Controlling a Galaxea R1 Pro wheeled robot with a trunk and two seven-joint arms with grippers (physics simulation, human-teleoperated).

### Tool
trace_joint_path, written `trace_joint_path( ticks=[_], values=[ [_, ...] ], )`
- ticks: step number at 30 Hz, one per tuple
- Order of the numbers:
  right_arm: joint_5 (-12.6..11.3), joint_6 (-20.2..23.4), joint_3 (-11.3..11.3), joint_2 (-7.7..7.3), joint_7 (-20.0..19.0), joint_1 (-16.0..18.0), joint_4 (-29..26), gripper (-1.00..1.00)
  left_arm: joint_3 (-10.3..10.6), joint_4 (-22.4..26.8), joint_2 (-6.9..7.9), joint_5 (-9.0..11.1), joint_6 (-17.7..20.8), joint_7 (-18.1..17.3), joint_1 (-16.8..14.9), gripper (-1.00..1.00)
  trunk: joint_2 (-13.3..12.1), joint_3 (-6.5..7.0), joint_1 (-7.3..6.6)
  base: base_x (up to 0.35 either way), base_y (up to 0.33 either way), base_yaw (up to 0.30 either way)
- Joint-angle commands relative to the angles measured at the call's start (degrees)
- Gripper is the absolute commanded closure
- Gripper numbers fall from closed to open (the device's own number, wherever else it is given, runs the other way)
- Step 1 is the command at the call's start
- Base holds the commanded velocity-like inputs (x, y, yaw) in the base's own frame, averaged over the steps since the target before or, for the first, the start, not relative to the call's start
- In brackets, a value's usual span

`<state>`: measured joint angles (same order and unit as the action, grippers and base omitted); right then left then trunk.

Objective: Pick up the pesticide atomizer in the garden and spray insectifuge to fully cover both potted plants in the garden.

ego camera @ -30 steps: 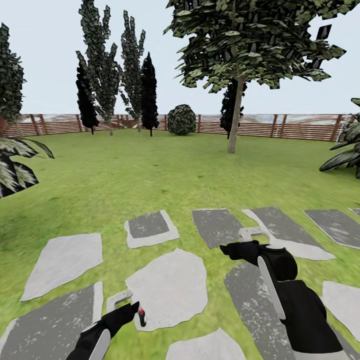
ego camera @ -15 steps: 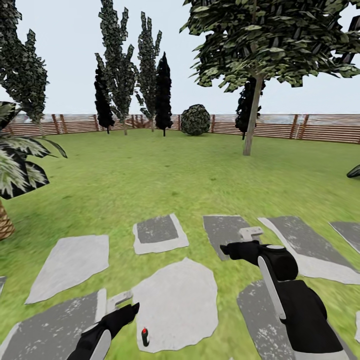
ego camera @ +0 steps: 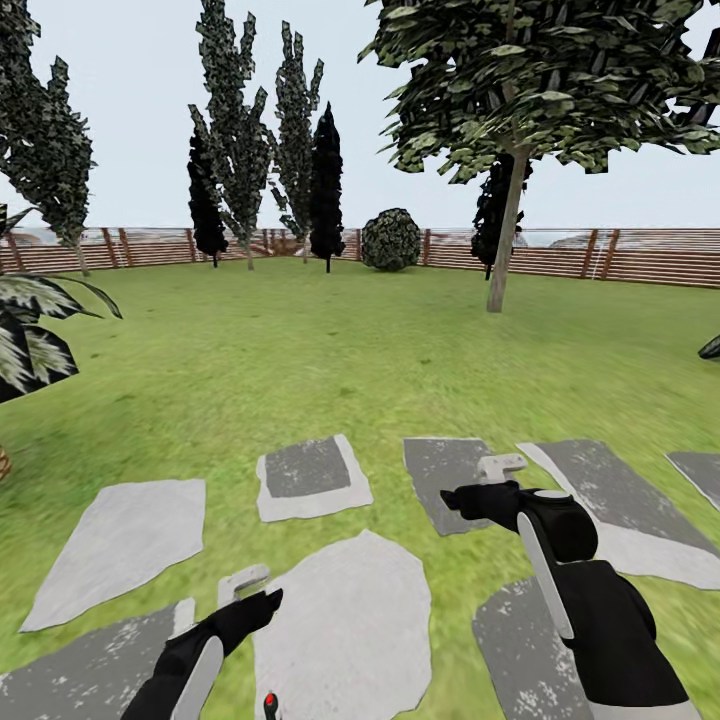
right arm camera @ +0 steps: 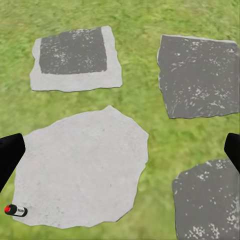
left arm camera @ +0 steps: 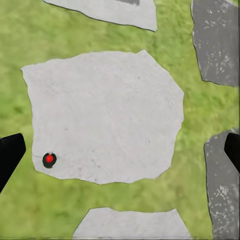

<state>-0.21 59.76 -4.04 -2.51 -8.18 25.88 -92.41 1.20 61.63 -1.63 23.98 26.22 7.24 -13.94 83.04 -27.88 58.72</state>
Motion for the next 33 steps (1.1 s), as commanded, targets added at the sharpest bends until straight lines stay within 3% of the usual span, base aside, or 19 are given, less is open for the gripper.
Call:
trace_joint_path(
  ticks=[1, 3, 4, 7, 10, 14, 20, 26, 33],
  values=[
    [0.00, 0.24, -0.06, -0.06, -0.12, 0.05, -0.05, -1.00, 0.07, 0.78, -0.02, 0.64, 1.93, 0.57, -0.28, -1.00, 0.04, -0.07, 0.01, 0.035, -0.019, 0.000],
    [-0.03, 0.24, -0.12, -0.09, -0.15, 0.05, -0.06, -1.00, 0.36, 3.03, -0.14, 0.16, 6.52, 0.95, -1.37, -1.00, 0.04, -0.07, 0.01, 0.020, -0.011, 0.000],
    [-0.04, 0.24, -0.15, -0.12, -0.13, 0.05, -0.05, -1.00, 1.30, 4.38, 0.11, -1.28, 9.58, 1.86, -2.98, -1.00, 0.04, -0.07, 0.01, 0.009, -0.005, 0.000],
    [-0.05, 0.24, -0.17, -0.19, -0.16, 0.02, -0.07, -1.00, 2.81, 4.66, -0.39, -4.59, 11.96, 5.57, -4.63, -1.00, 0.04, -0.07, 0.01, 0.004, -0.002, 0.000],
    [-0.08, 0.24, -0.12, -0.20, -0.17, -0.01, -0.11, -1.00, 2.82, 5.24, -1.20, -5.22, 12.50, 9.19, -4.84, -1.00, 0.04, -0.07, 0.01, 0.001, -0.001, 0.000],
    [-0.12, 0.24, -0.21, -0.21, -0.17, -0.02, -0.08, -1.00, 2.57, 5.75, -1.44, -4.84, 12.67, 10.33, -4.77, -1.00, 0.04, -0.07, 0.01, 0.000, 0.000, 0.000],
    [-0.14, 0.24, -0.16, -0.21, -0.17, -0.04, -0.10, -1.00, 2.40, 5.60, -1.42, -1.43, 13.51, 10.96, -4.72, -1.00, 2.44, -1.14, 1.32, 0.000, 0.000, 0.000],
    [-0.27, 0.24, -0.05, -0.34, -0.96, -0.04, -0.13, -1.00, 2.90, 5.45, -1.07, -1.18, 12.13, 11.52, -4.68, -1.00, 4.85, -2.22, 2.64, 0.000, 0.000, 0.000],
    [-0.26, 0.24, 0.10, -0.33, -9.67, -0.04, -0.12, -1.00, 3.08, 3.80, -0.91, -0.83, 9.67, 11.12, -4.68, -1.00, 7.66, -3.48, 4.18, 0.000, 0.000, 0.000]
  ],
)
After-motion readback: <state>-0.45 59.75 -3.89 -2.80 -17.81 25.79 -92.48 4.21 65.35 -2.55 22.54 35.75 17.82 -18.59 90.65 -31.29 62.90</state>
